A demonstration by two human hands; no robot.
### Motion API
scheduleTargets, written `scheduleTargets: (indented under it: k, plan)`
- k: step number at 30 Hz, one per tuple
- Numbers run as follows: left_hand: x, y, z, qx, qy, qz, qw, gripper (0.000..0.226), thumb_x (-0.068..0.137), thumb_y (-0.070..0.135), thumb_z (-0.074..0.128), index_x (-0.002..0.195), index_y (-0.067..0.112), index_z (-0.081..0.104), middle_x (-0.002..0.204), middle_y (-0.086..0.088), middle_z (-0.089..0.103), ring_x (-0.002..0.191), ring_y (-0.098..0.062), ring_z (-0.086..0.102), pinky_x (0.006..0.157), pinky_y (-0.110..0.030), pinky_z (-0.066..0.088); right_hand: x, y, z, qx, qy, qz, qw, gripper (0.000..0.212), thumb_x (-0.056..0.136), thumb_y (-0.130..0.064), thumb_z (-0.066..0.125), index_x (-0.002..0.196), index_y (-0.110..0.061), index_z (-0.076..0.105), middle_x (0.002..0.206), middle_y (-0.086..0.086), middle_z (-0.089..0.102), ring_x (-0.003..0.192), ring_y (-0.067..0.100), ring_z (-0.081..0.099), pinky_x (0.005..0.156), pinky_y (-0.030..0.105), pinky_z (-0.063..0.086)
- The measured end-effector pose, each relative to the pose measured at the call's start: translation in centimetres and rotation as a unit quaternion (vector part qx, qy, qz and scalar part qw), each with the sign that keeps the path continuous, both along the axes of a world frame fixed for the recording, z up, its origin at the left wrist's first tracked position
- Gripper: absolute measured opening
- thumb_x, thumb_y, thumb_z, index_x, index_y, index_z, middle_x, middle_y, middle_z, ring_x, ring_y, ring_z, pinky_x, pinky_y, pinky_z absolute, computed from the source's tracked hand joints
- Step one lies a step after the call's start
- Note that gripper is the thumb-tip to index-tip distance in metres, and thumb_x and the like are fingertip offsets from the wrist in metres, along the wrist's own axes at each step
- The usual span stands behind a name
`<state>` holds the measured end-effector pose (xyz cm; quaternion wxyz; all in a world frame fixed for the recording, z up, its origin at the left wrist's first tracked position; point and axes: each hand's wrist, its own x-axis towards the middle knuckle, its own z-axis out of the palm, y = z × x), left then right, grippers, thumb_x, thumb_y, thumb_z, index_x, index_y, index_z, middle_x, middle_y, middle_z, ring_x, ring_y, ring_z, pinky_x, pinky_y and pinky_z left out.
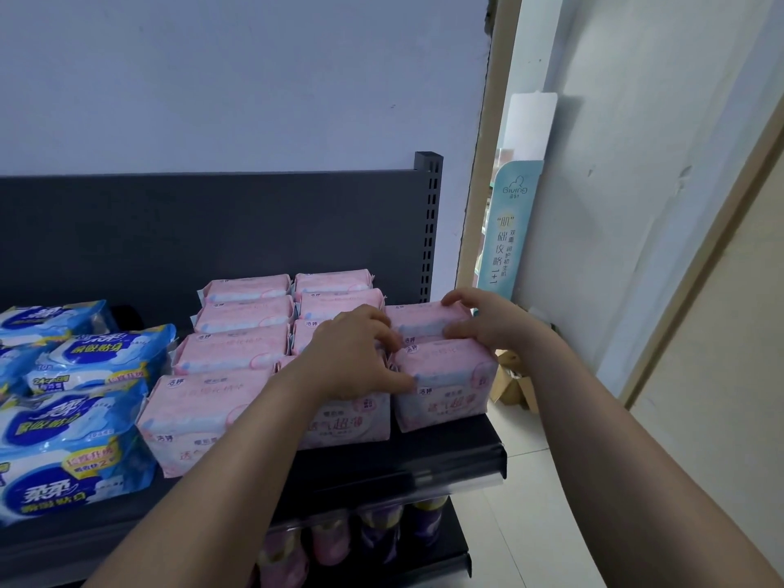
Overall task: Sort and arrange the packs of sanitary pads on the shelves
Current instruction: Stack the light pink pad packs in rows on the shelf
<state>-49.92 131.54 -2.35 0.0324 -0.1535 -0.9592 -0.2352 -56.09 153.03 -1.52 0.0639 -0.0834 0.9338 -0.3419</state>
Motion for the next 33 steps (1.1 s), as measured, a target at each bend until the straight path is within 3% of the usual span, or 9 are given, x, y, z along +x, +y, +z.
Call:
scheduleTargets:
  k: [2, 4, 9, 15, 20, 24, 29, 31, 33]
  plan:
    - [0.2, 0.0, 0.2, 0.000, -0.007, 0.000, 1.000, 0.054, 0.051, 0.061, 0.069, 0.097, 0.033, 0.072, 0.128, 0.016, 0.049, 0.116, -0.007, 0.048, 0.103, -0.039, 0.039, -0.2, 0.0, 0.1, 0.012, -0.011, 0.011, 1.000, 0.059, 0.091, -0.022, 0.065, 0.145, -0.026, 0.041, 0.144, 0.006, 0.045, 0.123, 0.027, 0.046, 0.102, 0.038, 0.040]
    - [0.2, 0.0, 0.3, 0.001, -0.013, -0.003, 1.000, 0.051, 0.055, 0.059, 0.075, 0.099, 0.033, 0.071, 0.129, 0.016, 0.048, 0.117, -0.006, 0.048, 0.104, -0.037, 0.039, -0.4, 0.0, 0.0, 0.020, -0.018, 0.024, 0.999, 0.057, 0.092, -0.023, 0.063, 0.144, -0.023, 0.041, 0.141, 0.005, 0.046, 0.122, 0.027, 0.048, 0.102, 0.039, 0.042]
    - [0.6, -0.1, 0.5, -0.010, -0.027, -0.006, 1.000, 0.054, 0.059, 0.057, 0.077, 0.106, 0.031, 0.070, 0.137, 0.013, 0.045, 0.123, -0.007, 0.045, 0.108, -0.038, 0.034, -0.5, 0.2, 0.0, 0.036, -0.018, 0.040, 0.998, 0.045, 0.090, -0.027, 0.064, 0.132, -0.023, 0.049, 0.120, -0.001, 0.053, 0.105, 0.021, 0.052, 0.083, 0.029, 0.044]
    - [1.2, 0.1, 0.6, -0.008, -0.037, 0.001, 0.999, 0.060, 0.051, 0.062, 0.066, 0.103, 0.032, 0.070, 0.138, 0.013, 0.046, 0.124, -0.008, 0.045, 0.108, -0.038, 0.034, -0.8, 0.7, 0.0, 0.060, -0.016, 0.054, 0.997, 0.042, 0.087, -0.030, 0.069, 0.125, -0.022, 0.052, 0.119, 0.001, 0.057, 0.102, 0.021, 0.055, 0.078, 0.027, 0.041]
    - [1.6, 0.3, 0.8, -0.013, -0.038, 0.003, 0.999, 0.066, 0.050, 0.065, 0.063, 0.106, 0.031, 0.070, 0.134, 0.015, 0.048, 0.121, -0.007, 0.047, 0.107, -0.038, 0.035, -0.6, 1.0, 0.4, 0.075, -0.019, 0.065, 0.995, 0.041, 0.086, -0.031, 0.070, 0.123, -0.023, 0.052, 0.118, -0.001, 0.057, 0.087, 0.015, 0.056, 0.064, 0.020, 0.044]
    - [2.1, 0.1, 0.9, -0.034, -0.020, 0.005, 0.999, 0.076, 0.050, 0.073, 0.059, 0.115, 0.035, 0.065, 0.131, 0.018, 0.049, 0.120, -0.006, 0.046, 0.107, -0.040, 0.035, 0.0, 0.7, 0.5, 0.078, -0.010, 0.053, 0.996, 0.048, 0.089, -0.032, 0.066, 0.133, -0.024, 0.049, 0.133, 0.002, 0.051, 0.105, 0.021, 0.055, 0.078, 0.025, 0.045]
    - [3.7, -2.1, 1.1, -0.053, 0.012, 0.033, 0.998, 0.108, 0.037, 0.084, 0.046, 0.133, 0.035, 0.053, 0.140, 0.019, 0.045, 0.130, -0.004, 0.041, 0.112, -0.036, 0.031, 2.8, 0.3, 0.8, 0.057, 0.082, 0.041, 0.994, 0.056, 0.091, -0.036, 0.062, 0.142, -0.027, 0.042, 0.151, -0.002, 0.036, 0.134, 0.021, 0.036, 0.111, 0.046, 0.035]
    - [4.2, -3.6, 0.9, -0.082, 0.017, 0.048, 0.995, 0.110, 0.036, 0.084, 0.045, 0.134, 0.035, 0.052, 0.144, 0.018, 0.042, 0.133, -0.005, 0.037, 0.113, -0.037, 0.029, 4.4, -0.1, 0.9, 0.060, 0.099, 0.060, 0.992, 0.062, 0.087, -0.043, 0.066, 0.142, -0.027, 0.042, 0.150, -0.004, 0.037, 0.136, 0.019, 0.033, 0.113, 0.044, 0.031]
    - [4.4, -4.9, 0.5, -0.105, 0.005, 0.065, 0.992, 0.102, 0.040, 0.082, 0.059, 0.131, 0.036, 0.053, 0.140, 0.019, 0.043, 0.130, -0.006, 0.040, 0.111, -0.037, 0.030, 5.7, -0.7, 0.9, 0.088, 0.095, 0.074, 0.989, 0.072, 0.080, -0.051, 0.070, 0.143, -0.031, 0.041, 0.151, -0.007, 0.033, 0.139, 0.018, 0.028, 0.112, 0.042, 0.028]
